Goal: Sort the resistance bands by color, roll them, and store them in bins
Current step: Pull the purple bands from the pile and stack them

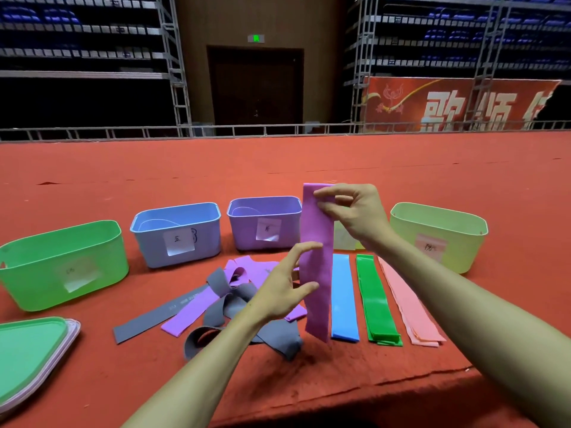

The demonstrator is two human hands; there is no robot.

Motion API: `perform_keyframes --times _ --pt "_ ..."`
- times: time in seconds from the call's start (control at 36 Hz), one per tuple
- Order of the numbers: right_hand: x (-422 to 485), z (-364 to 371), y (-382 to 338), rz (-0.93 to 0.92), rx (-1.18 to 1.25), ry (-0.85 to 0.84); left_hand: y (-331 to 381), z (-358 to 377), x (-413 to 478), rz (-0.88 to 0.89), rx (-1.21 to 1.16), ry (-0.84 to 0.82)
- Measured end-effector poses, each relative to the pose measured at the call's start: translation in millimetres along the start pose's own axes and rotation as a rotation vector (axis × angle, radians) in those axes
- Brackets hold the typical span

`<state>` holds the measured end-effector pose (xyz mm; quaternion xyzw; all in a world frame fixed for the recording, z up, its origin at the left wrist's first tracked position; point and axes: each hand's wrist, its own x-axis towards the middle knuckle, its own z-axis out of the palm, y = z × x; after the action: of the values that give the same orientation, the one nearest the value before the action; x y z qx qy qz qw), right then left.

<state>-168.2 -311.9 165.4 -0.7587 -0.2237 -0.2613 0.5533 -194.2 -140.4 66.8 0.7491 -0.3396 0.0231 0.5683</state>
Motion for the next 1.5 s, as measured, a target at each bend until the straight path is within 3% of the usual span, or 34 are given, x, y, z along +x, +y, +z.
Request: perform_keyframes --times 0.36,0.5,0.83,1.11,1.5 --pt "11 -17 7 -0.001 -0.018 0.092 -39 23 -29 -0.166 0.089 -0.097" --pt "2 -19 22 -0.06 -0.164 0.067 -49 31 -38 -0.228 0.107 -0.137" --pt "-31 -12 67 0.036 -0.259 -0.019 -73 33 -48 -0.275 0.415 -0.349" --pt "-38 -14 82 0.058 -0.238 -0.087 -79 19 -30 -0.36 0.462 -0.229" --pt "-37 3 115 0.057 -0.163 -0.11 -110 -78 39 -0.409 0.616 -0.161"
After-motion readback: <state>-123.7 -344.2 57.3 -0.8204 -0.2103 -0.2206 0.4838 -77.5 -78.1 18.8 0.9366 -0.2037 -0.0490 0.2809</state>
